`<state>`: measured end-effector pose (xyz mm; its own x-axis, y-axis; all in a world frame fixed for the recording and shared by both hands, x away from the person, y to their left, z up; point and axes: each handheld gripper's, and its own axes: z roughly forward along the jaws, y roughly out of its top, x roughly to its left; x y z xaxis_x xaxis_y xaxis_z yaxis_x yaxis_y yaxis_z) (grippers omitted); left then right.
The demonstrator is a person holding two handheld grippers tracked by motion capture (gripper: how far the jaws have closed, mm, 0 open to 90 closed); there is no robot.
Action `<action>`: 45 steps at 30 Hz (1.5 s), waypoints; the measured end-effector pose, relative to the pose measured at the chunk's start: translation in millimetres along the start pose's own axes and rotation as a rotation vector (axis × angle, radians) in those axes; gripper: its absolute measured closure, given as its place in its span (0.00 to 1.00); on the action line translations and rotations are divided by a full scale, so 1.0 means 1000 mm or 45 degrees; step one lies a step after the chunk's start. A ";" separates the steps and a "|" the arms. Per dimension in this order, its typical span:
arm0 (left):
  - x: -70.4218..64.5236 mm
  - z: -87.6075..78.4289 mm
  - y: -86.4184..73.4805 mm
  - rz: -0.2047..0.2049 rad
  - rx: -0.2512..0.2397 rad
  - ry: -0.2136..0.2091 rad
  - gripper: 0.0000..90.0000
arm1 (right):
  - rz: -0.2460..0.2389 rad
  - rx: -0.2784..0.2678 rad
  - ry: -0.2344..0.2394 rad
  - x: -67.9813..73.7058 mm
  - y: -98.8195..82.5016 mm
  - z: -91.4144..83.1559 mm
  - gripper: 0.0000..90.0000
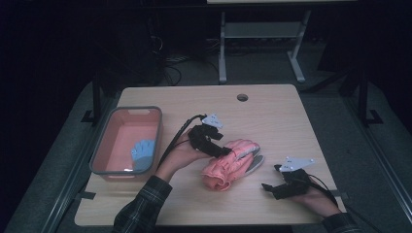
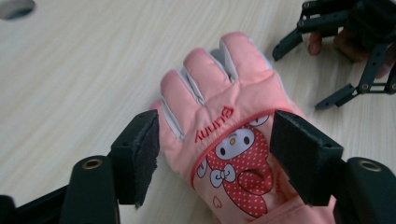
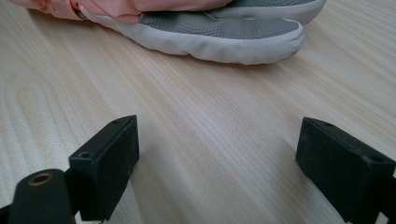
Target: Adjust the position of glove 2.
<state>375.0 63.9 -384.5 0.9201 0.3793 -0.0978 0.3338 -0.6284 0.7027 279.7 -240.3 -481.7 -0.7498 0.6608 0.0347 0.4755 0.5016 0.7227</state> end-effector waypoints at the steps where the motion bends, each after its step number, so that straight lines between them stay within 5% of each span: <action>1: 0.000 0.003 -0.001 -0.002 0.015 -0.007 0.32 | 0.000 0.000 0.000 0.000 0.000 0.000 0.14; 9: -0.007 0.029 -0.009 0.020 0.094 -0.024 0.15 | 0.000 0.000 0.000 0.000 0.000 0.000 0.14; 13: -0.007 0.036 -0.015 0.002 0.102 -0.034 0.14 | -0.001 0.000 0.000 0.000 0.000 0.000 0.14; 26: 0.000 0.057 -0.034 -0.171 0.126 -0.195 0.14 | 0.000 0.000 -0.001 0.000 0.000 0.000 0.14; 29: -0.003 0.061 -0.034 -0.161 0.145 -0.242 0.14 | 0.006 -0.002 0.000 0.000 0.000 0.000 0.14; 36: -0.006 0.061 -0.031 -0.116 0.157 -0.221 0.14 | 0.006 0.002 -0.003 0.001 0.001 0.001 0.16; 37: -0.007 0.060 -0.031 -0.111 0.158 -0.214 0.14 | -0.013 0.064 0.016 0.003 0.006 -0.002 0.19; 40: -0.008 0.059 -0.031 -0.102 0.157 -0.201 0.14 | -0.034 0.066 0.038 0.005 0.010 -0.006 0.31; 41: -0.009 0.059 -0.030 -0.095 0.156 -0.197 0.14 | -0.031 -0.006 0.105 0.009 0.013 -0.014 0.53; 42: -0.010 0.058 -0.030 -0.084 0.160 -0.184 0.14 | -0.033 -0.029 0.127 0.011 0.015 -0.016 0.62; 45: -0.012 0.058 -0.029 -0.084 0.154 -0.179 0.14 | -0.020 -0.035 0.183 0.015 0.019 -0.015 0.76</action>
<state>365.9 38.4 -444.9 0.9122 0.3289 -0.2442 0.4085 -0.6855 0.6026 270.6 -229.2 -457.4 -0.8163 0.5650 0.1204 0.4517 0.4944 0.7427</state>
